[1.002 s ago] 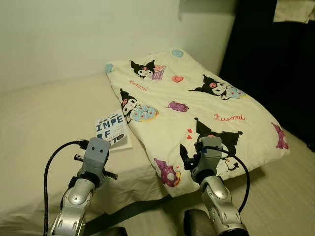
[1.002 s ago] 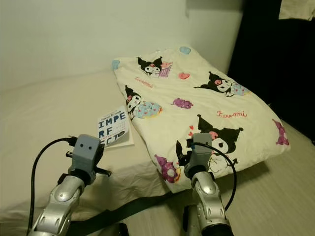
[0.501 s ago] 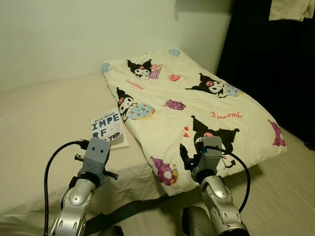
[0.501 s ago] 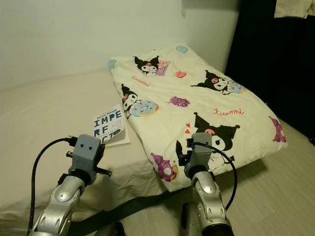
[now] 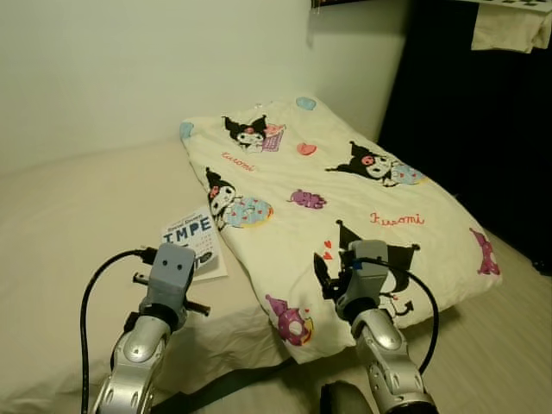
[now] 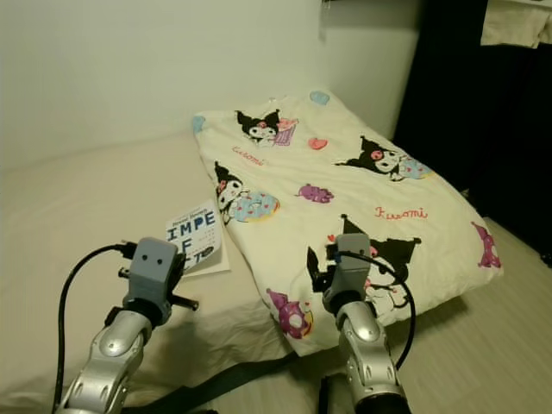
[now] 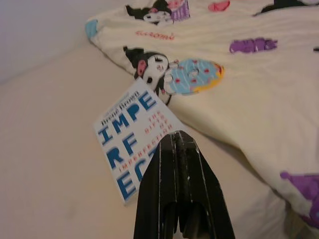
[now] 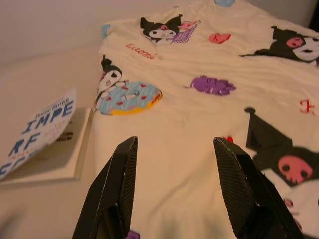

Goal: Clean up the room

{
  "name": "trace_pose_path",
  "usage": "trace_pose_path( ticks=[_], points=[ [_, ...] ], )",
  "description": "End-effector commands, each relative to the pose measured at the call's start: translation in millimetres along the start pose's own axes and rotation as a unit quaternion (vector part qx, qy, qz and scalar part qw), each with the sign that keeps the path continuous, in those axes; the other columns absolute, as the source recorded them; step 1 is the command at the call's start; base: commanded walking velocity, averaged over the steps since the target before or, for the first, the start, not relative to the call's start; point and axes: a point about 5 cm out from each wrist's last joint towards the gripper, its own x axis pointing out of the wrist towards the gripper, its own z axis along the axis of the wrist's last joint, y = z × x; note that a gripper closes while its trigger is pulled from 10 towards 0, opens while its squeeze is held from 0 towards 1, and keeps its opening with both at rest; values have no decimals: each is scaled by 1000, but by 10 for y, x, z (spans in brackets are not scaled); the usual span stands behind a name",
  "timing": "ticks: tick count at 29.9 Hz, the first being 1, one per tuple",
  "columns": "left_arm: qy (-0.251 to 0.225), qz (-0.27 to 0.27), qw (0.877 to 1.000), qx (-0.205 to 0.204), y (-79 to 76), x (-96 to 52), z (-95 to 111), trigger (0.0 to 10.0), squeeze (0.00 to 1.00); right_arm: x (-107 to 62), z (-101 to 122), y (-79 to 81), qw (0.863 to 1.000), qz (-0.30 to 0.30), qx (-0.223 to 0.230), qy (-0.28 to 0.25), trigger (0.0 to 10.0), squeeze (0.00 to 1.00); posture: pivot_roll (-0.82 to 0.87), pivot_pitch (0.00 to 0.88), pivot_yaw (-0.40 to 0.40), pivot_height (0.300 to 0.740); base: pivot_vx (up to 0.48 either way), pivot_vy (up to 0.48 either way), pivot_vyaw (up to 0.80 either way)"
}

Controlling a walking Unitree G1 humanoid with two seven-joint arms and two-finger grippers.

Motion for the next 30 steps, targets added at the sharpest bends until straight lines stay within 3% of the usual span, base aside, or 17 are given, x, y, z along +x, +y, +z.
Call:
trace_pose_path(
  ticks=[1,17,30],
  points=[
    [16,9,1000,-10,22,-35,-90,10000,0,-8,-3,41,1000,10,-3,-2,10000,0,-46,67,37,655,0,0,0],
    [17,25,999,-16,79,-45,-100,10000,0,7,15,99,999,40,-12,0,10000,0,-45,81,23,665,0,0,0],
    [13,31,999,-18,90,-49,-84,10000,0,6,33,114,998,49,-27,-4,10000,0,-44,84,18,725,0,0,0]
  ],
)
